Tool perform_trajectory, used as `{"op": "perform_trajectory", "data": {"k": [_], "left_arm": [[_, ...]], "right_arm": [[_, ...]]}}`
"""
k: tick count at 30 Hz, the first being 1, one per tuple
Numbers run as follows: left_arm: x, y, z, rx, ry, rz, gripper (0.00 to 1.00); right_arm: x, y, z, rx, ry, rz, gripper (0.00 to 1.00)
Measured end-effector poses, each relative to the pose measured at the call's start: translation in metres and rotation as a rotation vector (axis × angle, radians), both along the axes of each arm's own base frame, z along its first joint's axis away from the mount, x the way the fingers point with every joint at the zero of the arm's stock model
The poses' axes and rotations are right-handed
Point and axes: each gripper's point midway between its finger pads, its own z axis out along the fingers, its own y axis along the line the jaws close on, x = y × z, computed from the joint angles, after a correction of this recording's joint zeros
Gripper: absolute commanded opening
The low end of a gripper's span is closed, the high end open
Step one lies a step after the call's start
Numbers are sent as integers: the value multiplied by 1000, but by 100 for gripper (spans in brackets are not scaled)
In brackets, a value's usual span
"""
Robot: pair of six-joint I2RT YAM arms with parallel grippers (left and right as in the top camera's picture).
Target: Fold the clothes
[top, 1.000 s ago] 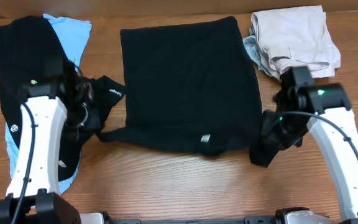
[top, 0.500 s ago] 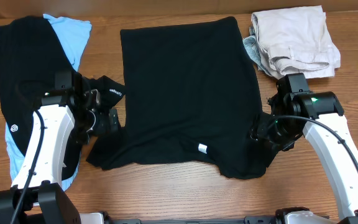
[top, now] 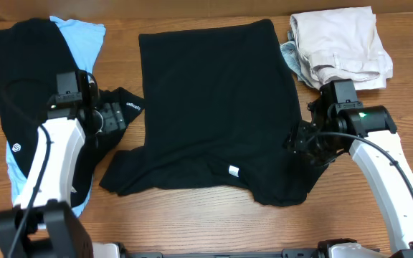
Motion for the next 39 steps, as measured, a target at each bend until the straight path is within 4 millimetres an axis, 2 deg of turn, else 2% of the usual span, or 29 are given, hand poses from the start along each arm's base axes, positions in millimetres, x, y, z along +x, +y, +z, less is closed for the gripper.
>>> {"op": "perform_trajectory", "data": {"k": [1,2,7,12,20,24,28,35,39], "left_arm": [[2,1,-7,4,14,2,6],[3,3,-15,7,32,4,4],[6,13,-61,8,122,27,4],[3,29,-91,1,176,70,4],[4,39,-96,-61,190,132,4],[5,53,-99,-122,184,211,4],[3,84,-99,-135,160,302,5],[-15,153,-99,-73,125,469,17],[-25,179,-98,-28,120,522,23]], "right_arm": [[1,0,0,0,-3,0,50],[1,0,0,1,-6,2,50],[3,1,1,2,-12,2,50],[3,0,1,2,-13,2,50],[4,1,1,3,-16,2,50],[4,1,1,2,-16,2,50],[4,0,1,2,-16,2,50],[6,0,1,-4,-28,1,50],[10,-1,2,-5,-43,0,50]]}}
